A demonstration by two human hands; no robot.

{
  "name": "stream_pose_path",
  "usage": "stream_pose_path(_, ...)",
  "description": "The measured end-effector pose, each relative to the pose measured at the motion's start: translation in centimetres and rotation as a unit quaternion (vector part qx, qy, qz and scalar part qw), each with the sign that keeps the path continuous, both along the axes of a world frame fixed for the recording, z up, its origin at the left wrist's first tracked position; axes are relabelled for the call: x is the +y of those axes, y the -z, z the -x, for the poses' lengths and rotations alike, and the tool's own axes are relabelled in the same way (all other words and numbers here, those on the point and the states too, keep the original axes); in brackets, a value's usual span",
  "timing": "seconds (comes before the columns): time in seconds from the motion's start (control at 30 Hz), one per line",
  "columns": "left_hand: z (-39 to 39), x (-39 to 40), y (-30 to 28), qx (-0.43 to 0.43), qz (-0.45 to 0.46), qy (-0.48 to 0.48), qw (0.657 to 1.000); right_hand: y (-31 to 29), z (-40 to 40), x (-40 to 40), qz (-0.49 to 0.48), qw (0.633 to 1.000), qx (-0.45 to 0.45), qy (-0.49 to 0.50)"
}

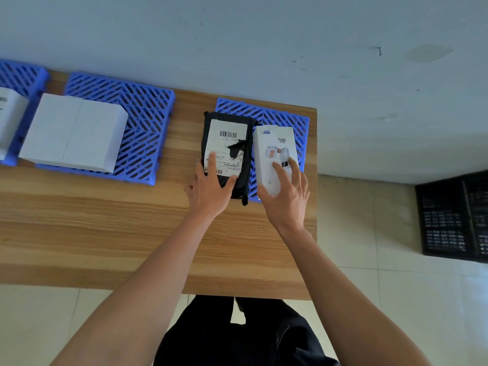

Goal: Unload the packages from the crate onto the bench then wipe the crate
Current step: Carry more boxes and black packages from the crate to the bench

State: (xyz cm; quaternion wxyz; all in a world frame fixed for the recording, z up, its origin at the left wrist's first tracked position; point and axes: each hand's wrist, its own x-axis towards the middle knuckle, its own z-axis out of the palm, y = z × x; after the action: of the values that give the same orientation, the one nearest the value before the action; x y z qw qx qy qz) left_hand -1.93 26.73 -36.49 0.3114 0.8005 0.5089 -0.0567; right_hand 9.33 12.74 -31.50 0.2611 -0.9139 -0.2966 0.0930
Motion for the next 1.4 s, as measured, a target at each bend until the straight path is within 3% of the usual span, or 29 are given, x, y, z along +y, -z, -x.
stream_pose_path(0.37,1.8,-3.4,-5.5,-0.102,-0.111,0.022,0.988,-2.6,1.1,-1.2,-0.038,0.996,-0.006,-0.076)
stream_pose_path(0.67,10.0,-5.2,-10.2,-0.123,-0.161,-0.002,0.979,-5.3,5.7,-0.3,-0.067,0.978,0.050,-0.193)
stream_pose_path(1.1,25.5,-0.9,-11.1,-0.084,-0.231,-0.061,0.967,-7.9,20.5,7.5,-0.082,0.930,0.033,-0.358)
stream_pose_path(1.4,41.6,6.9,-11.2,-0.060,-0.243,-0.069,0.966,-9.0,36.2,17.3,-0.077,0.914,0.068,-0.393)
